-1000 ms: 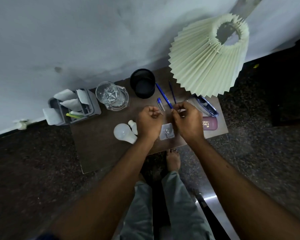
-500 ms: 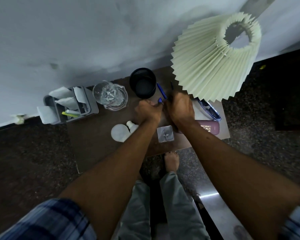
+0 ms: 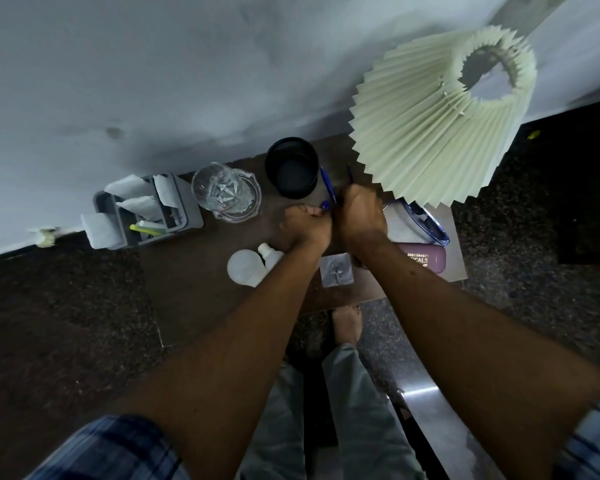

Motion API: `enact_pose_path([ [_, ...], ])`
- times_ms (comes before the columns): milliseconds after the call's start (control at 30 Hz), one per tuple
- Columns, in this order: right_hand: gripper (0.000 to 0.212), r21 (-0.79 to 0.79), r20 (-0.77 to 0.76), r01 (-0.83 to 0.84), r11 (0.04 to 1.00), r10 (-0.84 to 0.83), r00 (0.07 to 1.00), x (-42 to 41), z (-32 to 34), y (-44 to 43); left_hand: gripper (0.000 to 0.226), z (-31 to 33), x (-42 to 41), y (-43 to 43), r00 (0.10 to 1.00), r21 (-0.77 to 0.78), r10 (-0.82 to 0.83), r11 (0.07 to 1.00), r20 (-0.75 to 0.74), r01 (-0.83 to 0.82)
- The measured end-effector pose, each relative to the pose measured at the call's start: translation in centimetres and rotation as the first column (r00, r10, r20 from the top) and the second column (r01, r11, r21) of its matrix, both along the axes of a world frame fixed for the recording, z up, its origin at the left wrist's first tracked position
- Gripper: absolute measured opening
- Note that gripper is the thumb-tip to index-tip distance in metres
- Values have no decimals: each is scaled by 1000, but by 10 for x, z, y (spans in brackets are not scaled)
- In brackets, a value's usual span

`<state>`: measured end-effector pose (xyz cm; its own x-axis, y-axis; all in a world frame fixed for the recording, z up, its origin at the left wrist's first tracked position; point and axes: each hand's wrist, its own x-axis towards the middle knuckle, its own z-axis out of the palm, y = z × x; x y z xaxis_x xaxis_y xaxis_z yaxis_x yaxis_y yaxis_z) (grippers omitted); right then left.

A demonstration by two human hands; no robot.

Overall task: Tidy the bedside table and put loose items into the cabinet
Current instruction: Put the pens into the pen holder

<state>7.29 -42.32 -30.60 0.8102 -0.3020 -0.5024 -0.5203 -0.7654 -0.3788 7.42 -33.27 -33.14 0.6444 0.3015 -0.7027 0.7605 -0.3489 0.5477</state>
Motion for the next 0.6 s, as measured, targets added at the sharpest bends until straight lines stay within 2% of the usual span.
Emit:
enact_pose_path([
  [100,18,108,28,78,991,-81,996,-9,4,1,17,3,-6,6,991,-146,123,981,-45,-129],
  [200,23,111,73,133,985,-141,987,-24,8,4,8,12,-15,14,960,-352,263,893,-94,-279],
  [367,10,291,134,142,946,-187,973,-54,11,3,34,29,-31,27,920,-496,362,778,-147,-386],
  [433,10,401,83,163,901,-213,974,-66,11,0,35,32,-34,33,914,-551,375,735,-156,-396],
  [533,15,595,-16,254,762,-305,952,-75,13,-2,30,36,-37,42,903,-608,392,678,-178,-414],
  [600,19,663,-66,295,689,-338,939,-79,17,-2,28,39,-38,48,894,-632,405,646,-192,-429],
])
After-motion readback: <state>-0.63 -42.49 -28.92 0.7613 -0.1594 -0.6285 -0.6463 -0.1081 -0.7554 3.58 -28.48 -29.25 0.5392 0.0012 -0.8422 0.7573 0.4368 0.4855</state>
